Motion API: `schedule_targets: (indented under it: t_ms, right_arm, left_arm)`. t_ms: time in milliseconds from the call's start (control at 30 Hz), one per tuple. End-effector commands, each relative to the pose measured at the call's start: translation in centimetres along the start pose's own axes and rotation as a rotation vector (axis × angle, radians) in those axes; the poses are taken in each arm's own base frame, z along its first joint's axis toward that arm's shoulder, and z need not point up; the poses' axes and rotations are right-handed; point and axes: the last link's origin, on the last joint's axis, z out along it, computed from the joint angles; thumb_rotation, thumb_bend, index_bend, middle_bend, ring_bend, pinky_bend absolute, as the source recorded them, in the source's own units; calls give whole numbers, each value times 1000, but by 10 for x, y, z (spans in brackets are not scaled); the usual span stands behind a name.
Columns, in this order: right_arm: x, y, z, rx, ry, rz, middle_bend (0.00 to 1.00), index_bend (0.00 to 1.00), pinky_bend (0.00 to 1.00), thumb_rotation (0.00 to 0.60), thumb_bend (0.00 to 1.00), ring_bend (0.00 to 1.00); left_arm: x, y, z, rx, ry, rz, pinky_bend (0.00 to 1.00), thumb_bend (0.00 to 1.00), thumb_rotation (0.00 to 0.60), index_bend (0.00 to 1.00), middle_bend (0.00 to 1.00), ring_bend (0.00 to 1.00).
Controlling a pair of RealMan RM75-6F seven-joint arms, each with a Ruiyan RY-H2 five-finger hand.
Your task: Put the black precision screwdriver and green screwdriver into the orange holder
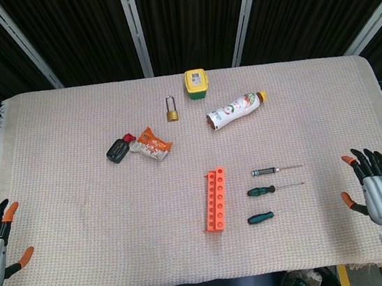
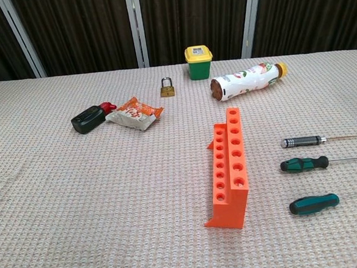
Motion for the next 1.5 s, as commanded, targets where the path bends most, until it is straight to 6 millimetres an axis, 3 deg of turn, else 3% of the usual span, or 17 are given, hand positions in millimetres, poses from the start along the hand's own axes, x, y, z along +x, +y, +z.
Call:
schedule_targets:
  t_ms: [33,433,933,1167,1500]
  right_arm:
    - [1,-1,-1,1,9,4,117,209,0,600,251,0]
    - [3,-2,-1,-1,55,31,137,255,0,600,250,0]
    - [1,-13,14,5,81,24,165,350,0,600,253,0]
    - [4,-41,39,115,87,-81,176,395,0,600,254,0]
    - [-11,-100,85,274,-58,-233,181,417,0,600,252,0]
  left_arm:
    - [0,1,3,-12,0,-9,0,234,600,66,0,0]
    - [1,3,10,-34,13,-32,0,257,600,66,0,0]
    - [2,11,18,-62,5,-17,0,258,600,76,0,0]
    - [2,14,22,-88,9,-18,0,258,600,89,0,0]
    - [6,15,32,-102,28,19,0,257,600,91,0,0]
